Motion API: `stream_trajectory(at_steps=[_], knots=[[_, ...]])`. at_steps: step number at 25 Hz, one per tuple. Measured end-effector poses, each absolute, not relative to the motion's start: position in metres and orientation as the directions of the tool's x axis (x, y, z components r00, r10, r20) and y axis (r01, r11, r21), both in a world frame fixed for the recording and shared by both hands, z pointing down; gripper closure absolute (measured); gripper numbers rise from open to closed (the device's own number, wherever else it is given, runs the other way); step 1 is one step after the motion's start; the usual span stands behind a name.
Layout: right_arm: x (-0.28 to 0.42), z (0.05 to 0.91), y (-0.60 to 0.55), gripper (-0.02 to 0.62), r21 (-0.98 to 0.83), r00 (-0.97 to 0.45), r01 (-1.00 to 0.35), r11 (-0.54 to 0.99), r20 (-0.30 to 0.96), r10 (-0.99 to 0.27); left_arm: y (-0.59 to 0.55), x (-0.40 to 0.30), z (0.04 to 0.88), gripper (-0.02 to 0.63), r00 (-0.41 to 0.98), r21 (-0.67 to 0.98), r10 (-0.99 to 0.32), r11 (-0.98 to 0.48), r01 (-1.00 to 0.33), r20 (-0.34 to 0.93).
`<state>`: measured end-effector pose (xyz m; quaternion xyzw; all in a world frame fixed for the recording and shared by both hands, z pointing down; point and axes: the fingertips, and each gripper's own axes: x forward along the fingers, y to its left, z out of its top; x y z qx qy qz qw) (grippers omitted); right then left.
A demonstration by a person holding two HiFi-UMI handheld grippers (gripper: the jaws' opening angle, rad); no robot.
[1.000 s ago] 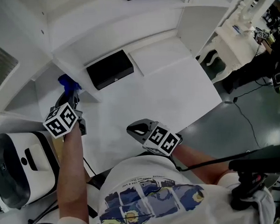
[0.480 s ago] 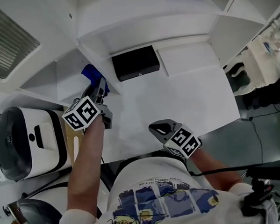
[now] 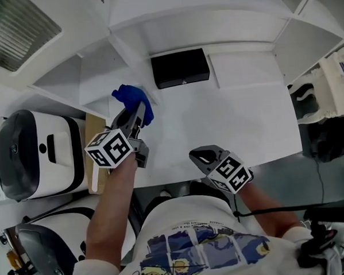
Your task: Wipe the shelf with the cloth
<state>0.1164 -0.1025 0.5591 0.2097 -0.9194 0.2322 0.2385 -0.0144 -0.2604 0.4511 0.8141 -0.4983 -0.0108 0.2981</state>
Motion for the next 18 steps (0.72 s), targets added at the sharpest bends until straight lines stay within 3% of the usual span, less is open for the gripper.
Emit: stream_trajectory(at_steps=[18], knots=[[0.05, 0.517, 0.005, 0.565, -0.206, -0.76, -0.537, 0.818, 0.539, -0.363, -0.043, -0.065, 0.457, 0.551, 0.605, 0.308, -0.695, -0.521, -0.796, 0.388]])
